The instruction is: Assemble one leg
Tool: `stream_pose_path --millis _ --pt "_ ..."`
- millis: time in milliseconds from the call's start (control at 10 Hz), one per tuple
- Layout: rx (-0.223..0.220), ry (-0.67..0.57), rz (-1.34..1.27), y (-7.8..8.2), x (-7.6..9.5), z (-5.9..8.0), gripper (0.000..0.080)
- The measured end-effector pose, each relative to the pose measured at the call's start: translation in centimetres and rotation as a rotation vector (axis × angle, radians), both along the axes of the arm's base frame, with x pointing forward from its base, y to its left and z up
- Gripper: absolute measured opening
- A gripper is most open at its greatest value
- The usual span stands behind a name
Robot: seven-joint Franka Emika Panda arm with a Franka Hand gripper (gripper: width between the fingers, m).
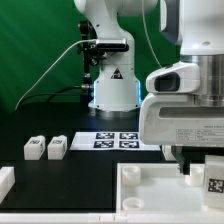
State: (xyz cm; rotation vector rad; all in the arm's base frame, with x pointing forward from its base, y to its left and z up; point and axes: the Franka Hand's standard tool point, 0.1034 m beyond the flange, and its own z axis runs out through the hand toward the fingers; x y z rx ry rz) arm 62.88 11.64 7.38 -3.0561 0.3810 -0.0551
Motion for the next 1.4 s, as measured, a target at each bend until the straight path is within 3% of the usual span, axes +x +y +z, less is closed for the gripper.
stream_pose_path --millis 200,300,400,600,700,800,900,1100,1200,1300,1400 --pt "0.002 0.003 -0.057 -0.03 0.00 -0.01 0.0380" --pt "0.016 0.013 -0.208 0.12 -0.03 -0.01 0.0380" --pt "0.021 0.020 -0.319 0.12 -0.04 -0.02 0.0289" --pt "0.042 0.040 -0.647 0.01 0.12 0.09 0.0289" --pt "0.086 0.072 -0.903 -0.24 0.11 -0.02 0.0289" --pt "0.171 0.118 -1.341 -0.13 0.09 -0.17 0.0289" --pt "0.203 0.153 -1.547 -0.07 0.09 -0.14 0.0290" --pt "0.209 0.166 -1.611 -0.10 0.08 -0.19 0.0291" --pt "0.197 0.165 -1.500 -0.07 -0.10 -0.25 0.0457" --pt "0.184 0.185 -1.373 0.08 -0.24 -0.04 0.0457" --pt "0.190 0.170 -1.251 -0.37 0.33 0.34 0.0609"
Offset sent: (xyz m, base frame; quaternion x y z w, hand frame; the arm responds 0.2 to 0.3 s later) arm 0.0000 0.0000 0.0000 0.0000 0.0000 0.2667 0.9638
